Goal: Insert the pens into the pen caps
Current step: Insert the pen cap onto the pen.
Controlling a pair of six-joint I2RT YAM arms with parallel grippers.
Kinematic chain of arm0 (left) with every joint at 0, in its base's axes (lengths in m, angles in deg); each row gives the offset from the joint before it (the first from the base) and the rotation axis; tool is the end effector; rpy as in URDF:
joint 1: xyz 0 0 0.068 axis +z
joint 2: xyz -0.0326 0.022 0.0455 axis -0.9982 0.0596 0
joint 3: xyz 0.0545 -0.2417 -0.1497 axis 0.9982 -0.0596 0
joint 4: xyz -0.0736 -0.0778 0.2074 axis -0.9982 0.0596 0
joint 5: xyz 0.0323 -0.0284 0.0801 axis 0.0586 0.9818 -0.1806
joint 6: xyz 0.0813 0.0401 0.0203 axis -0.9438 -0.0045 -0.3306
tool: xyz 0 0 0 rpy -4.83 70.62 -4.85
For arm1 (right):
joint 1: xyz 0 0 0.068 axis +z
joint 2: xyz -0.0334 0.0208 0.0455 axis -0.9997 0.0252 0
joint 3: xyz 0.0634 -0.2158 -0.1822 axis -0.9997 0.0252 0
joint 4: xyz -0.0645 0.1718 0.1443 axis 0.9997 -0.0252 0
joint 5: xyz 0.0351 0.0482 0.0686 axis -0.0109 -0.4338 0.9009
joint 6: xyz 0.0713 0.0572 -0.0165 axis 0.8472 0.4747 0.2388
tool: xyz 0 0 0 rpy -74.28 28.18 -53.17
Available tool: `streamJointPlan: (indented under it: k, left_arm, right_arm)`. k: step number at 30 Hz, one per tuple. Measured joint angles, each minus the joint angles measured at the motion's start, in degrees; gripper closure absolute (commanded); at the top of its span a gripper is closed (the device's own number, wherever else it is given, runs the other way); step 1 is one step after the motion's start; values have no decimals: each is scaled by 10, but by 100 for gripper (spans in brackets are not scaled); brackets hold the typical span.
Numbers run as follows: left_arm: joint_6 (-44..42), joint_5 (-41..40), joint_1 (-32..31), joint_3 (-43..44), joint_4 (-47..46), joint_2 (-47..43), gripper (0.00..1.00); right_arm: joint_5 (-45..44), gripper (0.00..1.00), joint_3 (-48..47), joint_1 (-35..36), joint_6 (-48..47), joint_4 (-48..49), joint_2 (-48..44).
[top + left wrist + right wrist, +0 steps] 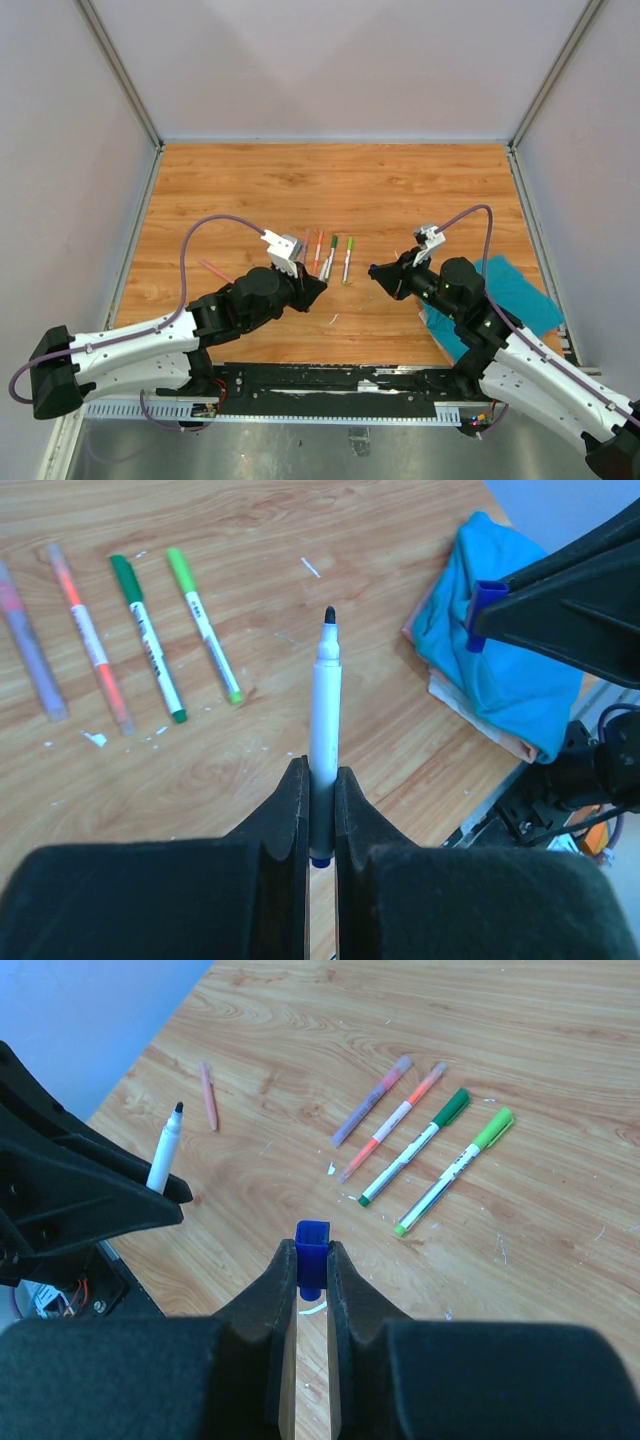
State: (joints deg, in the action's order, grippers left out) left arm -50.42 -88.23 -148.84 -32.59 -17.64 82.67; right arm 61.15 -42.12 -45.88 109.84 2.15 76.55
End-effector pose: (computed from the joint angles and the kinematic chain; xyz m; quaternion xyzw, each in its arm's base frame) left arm 0.1203 -0.1738 0.2686 0.1327 0.7935 -0.3324 0.4922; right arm 0.1214 0.1209 0.2843 -0.1276 0.7353 0.4043 0.5288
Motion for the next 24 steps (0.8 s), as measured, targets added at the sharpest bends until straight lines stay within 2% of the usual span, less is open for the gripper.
streamJointPlan:
  k: [16, 24]
  left_arm:
    - [6, -20, -48, 0, -112, -9, 100]
    - [1, -15, -65, -9, -157, -13, 100]
  right_arm:
    - [0, 100, -19, 0, 58, 79, -33]
    - [1, 99, -21, 0, 104, 174, -32]
